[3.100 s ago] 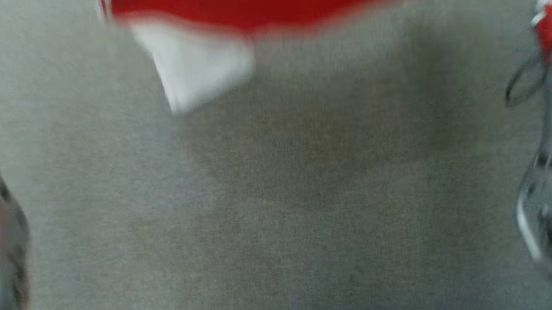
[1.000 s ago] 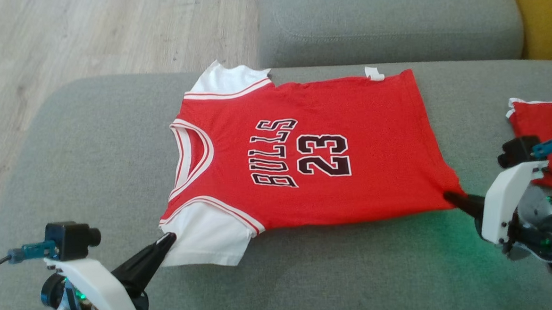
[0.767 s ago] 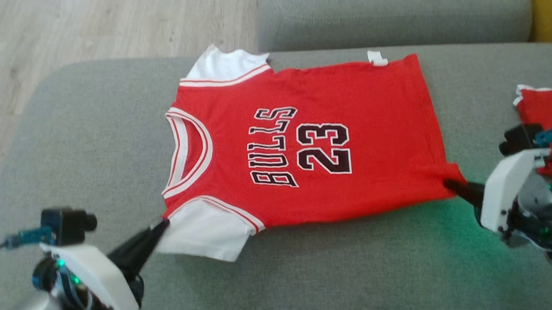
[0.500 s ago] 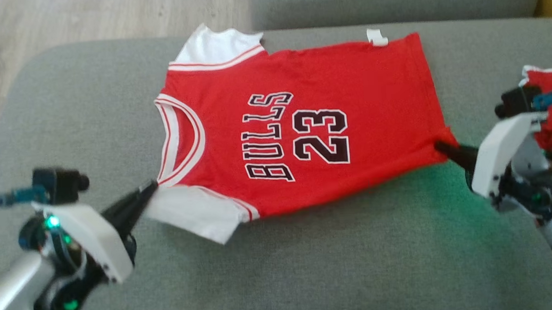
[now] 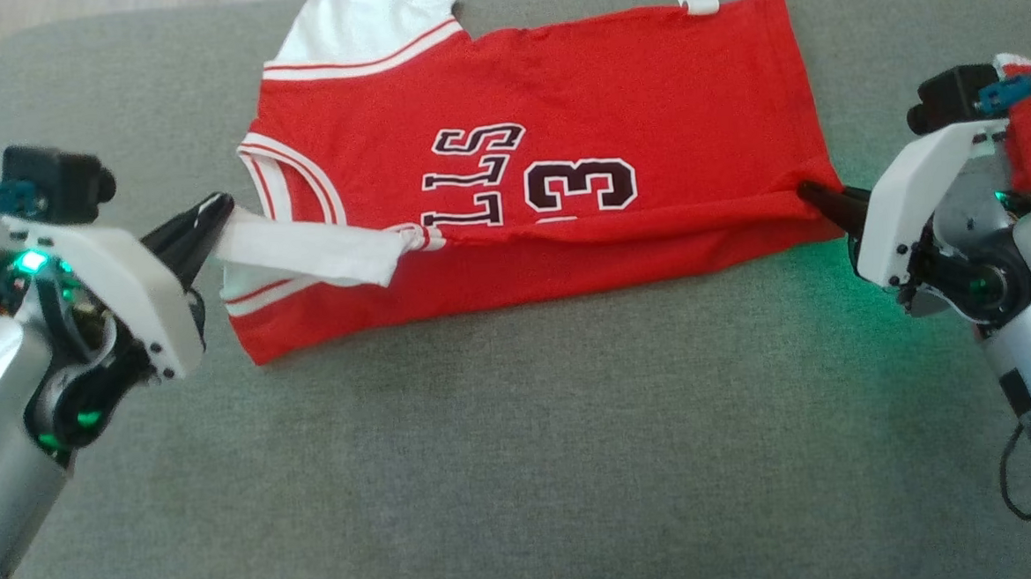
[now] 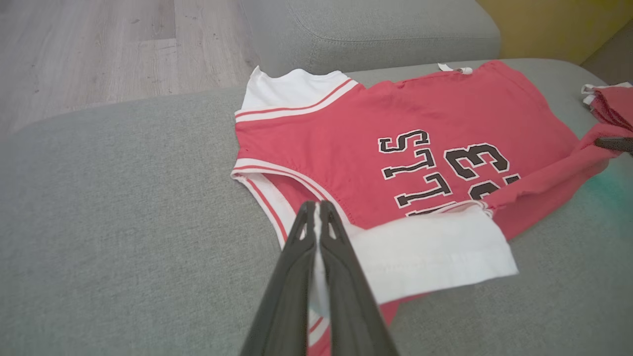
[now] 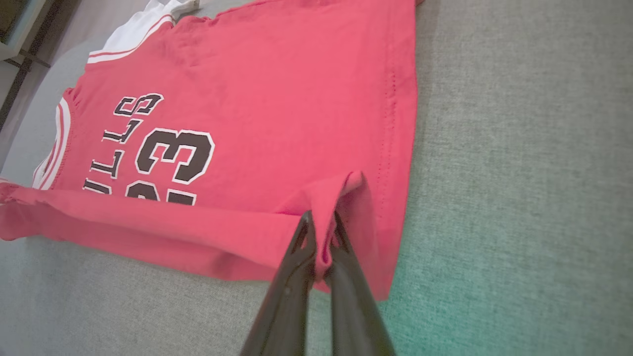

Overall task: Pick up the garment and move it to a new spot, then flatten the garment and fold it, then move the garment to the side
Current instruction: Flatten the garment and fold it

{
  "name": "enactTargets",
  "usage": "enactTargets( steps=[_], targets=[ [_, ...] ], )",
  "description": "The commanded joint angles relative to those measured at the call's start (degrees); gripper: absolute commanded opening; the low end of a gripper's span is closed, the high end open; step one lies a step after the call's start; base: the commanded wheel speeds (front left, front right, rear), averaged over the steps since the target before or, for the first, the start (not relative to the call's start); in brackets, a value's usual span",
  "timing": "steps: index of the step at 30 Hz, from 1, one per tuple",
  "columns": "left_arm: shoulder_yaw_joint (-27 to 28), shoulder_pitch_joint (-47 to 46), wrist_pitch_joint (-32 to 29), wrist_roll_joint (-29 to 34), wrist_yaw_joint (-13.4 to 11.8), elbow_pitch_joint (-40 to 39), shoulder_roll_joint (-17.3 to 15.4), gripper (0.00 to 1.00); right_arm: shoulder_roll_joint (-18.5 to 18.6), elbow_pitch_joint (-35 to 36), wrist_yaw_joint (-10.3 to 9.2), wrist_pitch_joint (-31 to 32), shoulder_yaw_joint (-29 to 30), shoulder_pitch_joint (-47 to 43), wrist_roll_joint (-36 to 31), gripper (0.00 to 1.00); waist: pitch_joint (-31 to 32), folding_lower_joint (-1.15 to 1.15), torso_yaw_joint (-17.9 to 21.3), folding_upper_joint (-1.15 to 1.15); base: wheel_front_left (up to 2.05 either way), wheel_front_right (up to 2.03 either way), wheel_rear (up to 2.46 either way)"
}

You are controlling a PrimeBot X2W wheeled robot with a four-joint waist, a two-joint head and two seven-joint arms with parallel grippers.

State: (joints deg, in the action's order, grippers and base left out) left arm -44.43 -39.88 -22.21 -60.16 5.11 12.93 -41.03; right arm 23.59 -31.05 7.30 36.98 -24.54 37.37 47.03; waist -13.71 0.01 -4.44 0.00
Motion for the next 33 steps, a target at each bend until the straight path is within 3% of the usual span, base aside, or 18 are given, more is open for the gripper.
enactTargets(
  steps=[1, 13, 14, 15, 16, 21, 24, 30, 33],
  targets=[
    [2.6, -3.9, -0.3, 1.0, 0.2, -0.4, -2.1, 0.0, 0.1, 1.4, 0.19, 0.1, 0.0, 1.8, -0.6, 0.0, -0.8, -0.01, 0.4, 0.0, 0.0, 0.0, 0.0],
    [-1.7, -12.4, -0.2, 6.5, 1.8, 8.8, 2.1, 0.0, -1.6, -0.9, 0.19, -0.9, -1.1, 5.0, -2.8, 0.0, -4.5, -0.01, 0.9, 0.0, 0.0, 0.0, 0.0],
    [-1.8, -13.0, 0.3, 7.0, 1.8, 9.6, 2.5, 0.0, -1.6, -0.9, 0.19, -1.9, -0.9, 5.4, -3.2, 0.06, -4.7, -0.01, 0.9, 0.0, 0.0, 0.0, 0.0],
    [-1.6, -13.8, 1.3, 7.7, 1.5, 10.6, 3.0, 0.0, -1.7, -1.0, 0.19, -3.3, -0.7, 5.8, -3.8, 0.95, -5.0, -0.01, 0.8, 0.0, 0.0, 0.0, 0.0],
    [-1.3, -14.6, 2.6, 8.4, 0.8, 11.8, 3.6, 1.0, -2.0, -1.3, 0.19, -4.5, -0.2, 6.3, -4.1, 1.0, -5.2, -0.01, 0.7, 0.0, 0.0, 0.0, 0.0],
    [0.8, -17.2, 11.5, 11.1, -2.4, 16.6, 7.1, 1.0, -3.5, -2.4, 0.19, -11.8, 1.8, 8.1, -4.9, 1.0, -5.4, -0.01, 0.3, 0.0, 0.0, 0.0, 0.0],
    [3.0, -17.4, 18.0, 10.4, -3.1, 17.7, 9.9, 1.0, -3.9, -3.3, 0.19, -16.0, 2.6, 7.8, -5.2, 1.0, -4.3, -0.01, -0.1, 0.0, 0.0, 0.0, 0.0],
    [7.0, -15.5, 32.0, 10.1, -5.4, 16.8, 13.9, 1.0, -5.6, -3.1, 0.19, -31.4, 6.1, 6.5, -6.7, 1.0, -1.0, -0.01, -0.8, 0.0, 0.0, 0.0, 0.0],
    [9.1, -13.1, 35.8, 10.3, -7.0, 14.8, 15.5, 1.0, -6.7, -2.0, 0.19, -40.5, 7.8, 5.0, -8.5, 1.0, 1.1, -0.01, -1.1, 0.0, 0.0, 0.0, 0.0]
  ],
)
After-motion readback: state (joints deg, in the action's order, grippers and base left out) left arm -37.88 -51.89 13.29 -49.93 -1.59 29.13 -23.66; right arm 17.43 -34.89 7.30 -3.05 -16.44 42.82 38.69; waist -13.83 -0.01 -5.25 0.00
